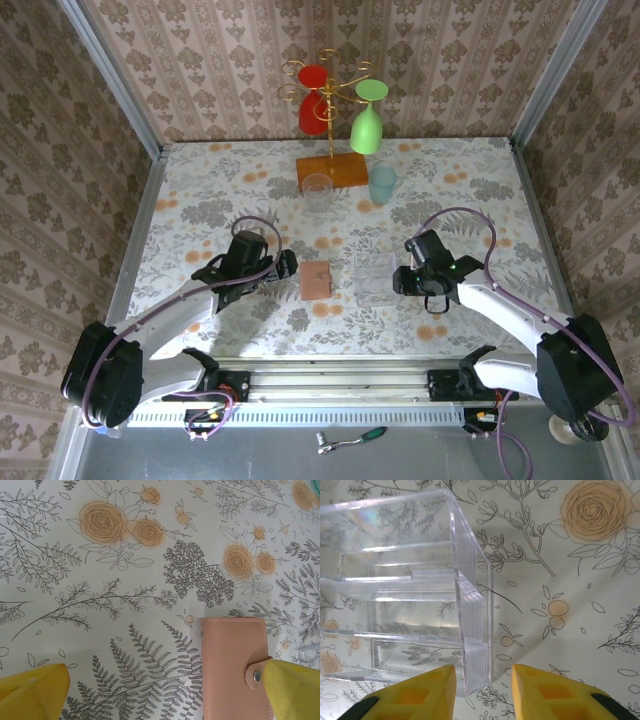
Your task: Take the credit cards out of the card holder
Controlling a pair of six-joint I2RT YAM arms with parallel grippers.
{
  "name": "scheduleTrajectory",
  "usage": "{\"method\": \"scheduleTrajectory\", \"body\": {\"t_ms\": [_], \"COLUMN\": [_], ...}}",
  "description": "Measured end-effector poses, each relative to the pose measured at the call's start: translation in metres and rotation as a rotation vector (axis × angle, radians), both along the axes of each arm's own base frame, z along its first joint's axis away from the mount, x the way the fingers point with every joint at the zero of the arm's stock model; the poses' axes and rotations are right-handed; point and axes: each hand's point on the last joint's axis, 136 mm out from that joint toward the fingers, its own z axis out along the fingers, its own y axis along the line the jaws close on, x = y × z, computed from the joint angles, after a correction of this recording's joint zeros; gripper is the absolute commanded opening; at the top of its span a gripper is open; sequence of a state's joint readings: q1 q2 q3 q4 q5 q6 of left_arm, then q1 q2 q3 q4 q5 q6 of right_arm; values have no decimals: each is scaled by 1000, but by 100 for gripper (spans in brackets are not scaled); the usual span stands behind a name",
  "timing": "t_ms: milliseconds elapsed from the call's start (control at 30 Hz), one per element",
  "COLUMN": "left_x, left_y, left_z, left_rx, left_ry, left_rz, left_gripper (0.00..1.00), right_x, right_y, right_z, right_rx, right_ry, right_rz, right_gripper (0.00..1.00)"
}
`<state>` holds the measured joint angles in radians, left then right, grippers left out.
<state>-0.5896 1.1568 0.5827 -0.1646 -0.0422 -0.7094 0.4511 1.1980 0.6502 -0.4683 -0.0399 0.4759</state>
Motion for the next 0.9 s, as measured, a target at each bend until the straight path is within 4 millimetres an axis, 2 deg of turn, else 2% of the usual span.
{"method": "scheduleTrajectory", "body": {"t_ms": [133,400,900], "left_x": [2,4,1], "left_y": [4,14,17], "left_z": [1,16,9], "left_rx": [9,15,22], "left_ry": [-11,-72,-59], "left_rz": [21,61,73], "left_gripper": [100,100,100], "right_x": [-2,-4,0], "right_y": [4,13,15], "right_z": [-4,-9,-15], "right_rx": [0,8,-2], "right_ry": [14,27,29], "right_rz": [13,40,29], "right_gripper": [32,29,20]}}
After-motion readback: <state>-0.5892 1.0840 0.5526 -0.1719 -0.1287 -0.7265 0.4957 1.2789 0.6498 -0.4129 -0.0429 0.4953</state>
